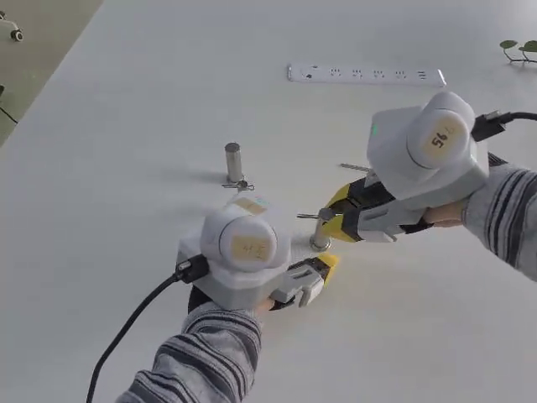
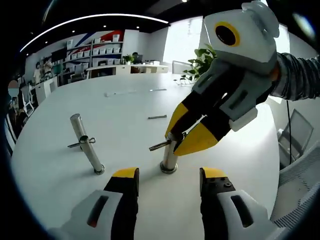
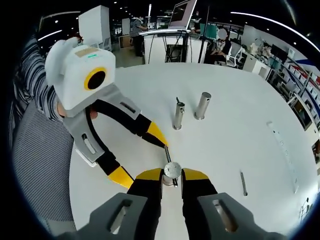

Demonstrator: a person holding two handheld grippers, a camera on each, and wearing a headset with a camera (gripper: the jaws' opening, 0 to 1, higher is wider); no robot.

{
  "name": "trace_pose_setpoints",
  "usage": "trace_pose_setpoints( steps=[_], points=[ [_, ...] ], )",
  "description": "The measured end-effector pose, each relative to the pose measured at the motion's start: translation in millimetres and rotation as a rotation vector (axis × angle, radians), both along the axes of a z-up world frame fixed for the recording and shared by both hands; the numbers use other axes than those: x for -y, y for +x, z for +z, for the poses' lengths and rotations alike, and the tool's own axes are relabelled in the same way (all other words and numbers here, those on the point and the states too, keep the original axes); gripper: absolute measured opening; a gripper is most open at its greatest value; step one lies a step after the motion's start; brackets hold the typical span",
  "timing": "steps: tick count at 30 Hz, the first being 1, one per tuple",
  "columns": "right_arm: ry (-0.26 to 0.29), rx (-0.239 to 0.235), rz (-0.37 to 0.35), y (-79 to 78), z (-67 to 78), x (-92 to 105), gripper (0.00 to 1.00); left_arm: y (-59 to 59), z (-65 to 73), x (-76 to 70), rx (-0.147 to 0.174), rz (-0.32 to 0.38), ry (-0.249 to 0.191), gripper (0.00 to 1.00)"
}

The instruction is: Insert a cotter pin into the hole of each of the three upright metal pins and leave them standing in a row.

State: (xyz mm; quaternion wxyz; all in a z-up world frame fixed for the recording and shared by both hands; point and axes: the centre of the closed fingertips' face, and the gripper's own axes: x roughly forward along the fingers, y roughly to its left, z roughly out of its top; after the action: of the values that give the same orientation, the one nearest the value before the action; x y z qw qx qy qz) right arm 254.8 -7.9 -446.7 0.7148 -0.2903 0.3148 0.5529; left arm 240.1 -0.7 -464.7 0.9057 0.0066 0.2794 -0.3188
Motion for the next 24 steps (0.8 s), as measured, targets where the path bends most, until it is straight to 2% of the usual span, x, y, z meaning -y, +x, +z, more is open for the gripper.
trace_pose_setpoints(
  steps=[2, 4, 6, 14, 16, 20, 24],
  points=[
    [0.008, -0.006, 0.001, -0.7, 0.6, -0.3, 0.09, -2.4, 4.0, -1.9, 0.006, -0.001, -0.012, 0.51],
    [0.022, -0.018, -0.003, -1.5, 1.5, -0.5, 0.08, -4.7, 9.3, -5.0, 0.028, -0.001, -0.014, 0.53],
    [0.043, -0.031, -0.002, -3.8, 3.1, -1.8, 0.08, -6.6, 12.1, -8.3, 0.029, -0.001, -0.013, 0.57],
    [0.040, -0.031, 0.013, -5.7, 3.9, -3.7, 0.07, -10.6, 28.7, -20.7, 0.073, 0.005, -0.016, 0.69],
    [0.041, -0.031, 0.014, -4.1, 5.6, -4.7, 0.07, -11.8, 32.6, -24.1, 0.089, 0.007, -0.019, 0.74],
    [0.035, -0.028, 0.011, 3.2, 9.6, -7.3, 0.07, -15.4, 36.4, -30.8, 0.094, 0.009, -0.025, 0.80],
    [0.012, -0.011, 0.019, 10.3, 9.3, -8.9, 0.07, -15.1, 38.3, -41.2, 0.106, 0.021, -0.001, 0.85]
  ],
)
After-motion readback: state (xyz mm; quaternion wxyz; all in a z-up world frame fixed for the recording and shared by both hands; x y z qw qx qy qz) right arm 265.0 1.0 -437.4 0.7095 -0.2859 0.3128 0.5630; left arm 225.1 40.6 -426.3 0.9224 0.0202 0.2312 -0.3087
